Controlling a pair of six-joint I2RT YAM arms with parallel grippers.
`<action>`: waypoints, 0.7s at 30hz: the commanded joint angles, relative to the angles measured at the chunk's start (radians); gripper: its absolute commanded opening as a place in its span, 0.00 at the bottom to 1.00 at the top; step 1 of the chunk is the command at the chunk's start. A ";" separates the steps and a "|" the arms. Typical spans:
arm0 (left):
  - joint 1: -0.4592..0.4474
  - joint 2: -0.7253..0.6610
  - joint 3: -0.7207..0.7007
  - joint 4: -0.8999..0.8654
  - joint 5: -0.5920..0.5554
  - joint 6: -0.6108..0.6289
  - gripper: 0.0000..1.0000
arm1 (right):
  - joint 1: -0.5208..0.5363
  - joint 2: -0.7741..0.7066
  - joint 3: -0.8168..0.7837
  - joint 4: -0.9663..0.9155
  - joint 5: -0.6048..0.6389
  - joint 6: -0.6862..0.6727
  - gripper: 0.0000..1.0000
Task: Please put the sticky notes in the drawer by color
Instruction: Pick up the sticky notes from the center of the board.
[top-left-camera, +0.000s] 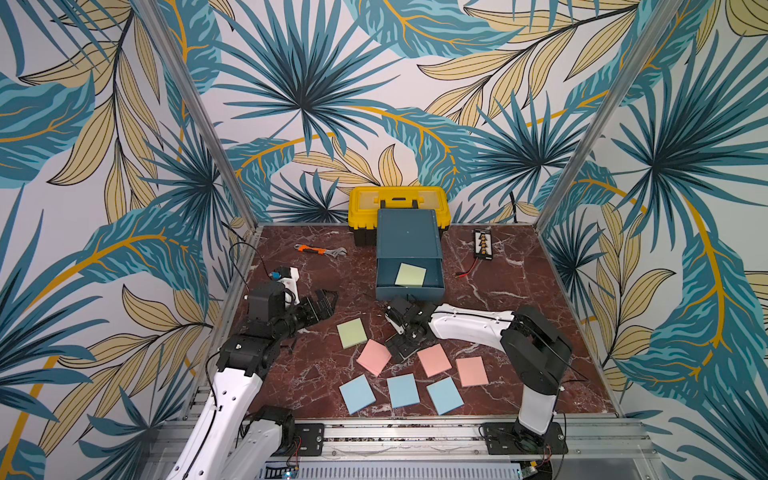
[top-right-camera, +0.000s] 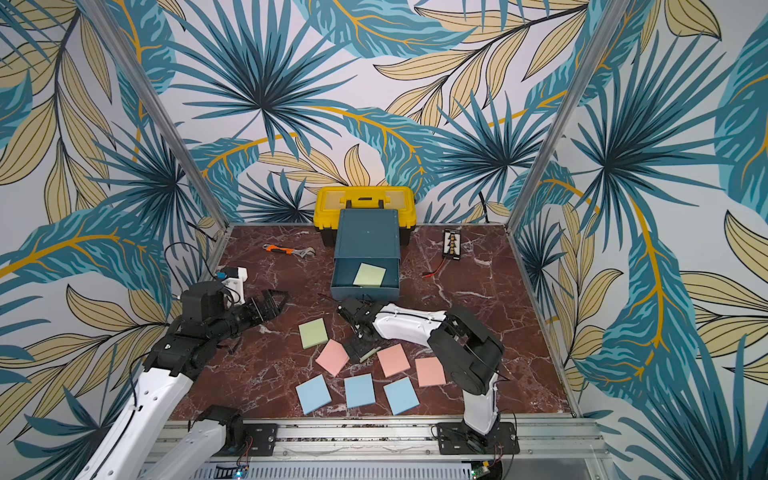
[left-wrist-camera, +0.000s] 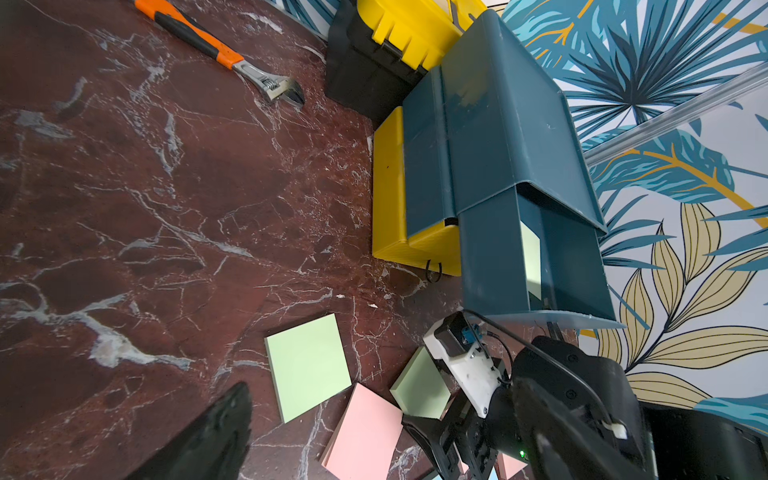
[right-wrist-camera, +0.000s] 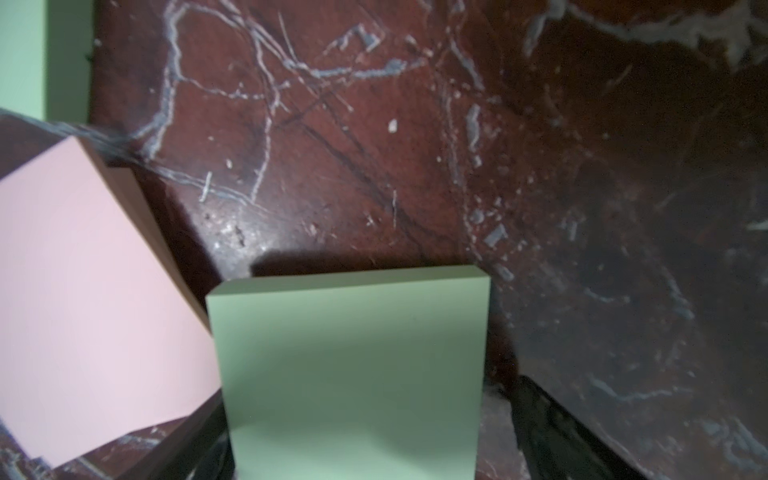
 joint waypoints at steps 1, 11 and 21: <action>-0.004 0.000 0.036 0.005 -0.004 0.015 1.00 | -0.007 0.060 -0.017 0.001 -0.051 0.004 0.98; -0.003 -0.012 0.018 0.010 -0.006 0.009 1.00 | -0.008 0.050 -0.036 0.003 -0.081 0.034 0.80; -0.004 -0.011 0.011 0.020 -0.002 0.005 1.00 | -0.005 0.039 -0.056 0.002 -0.068 0.052 0.73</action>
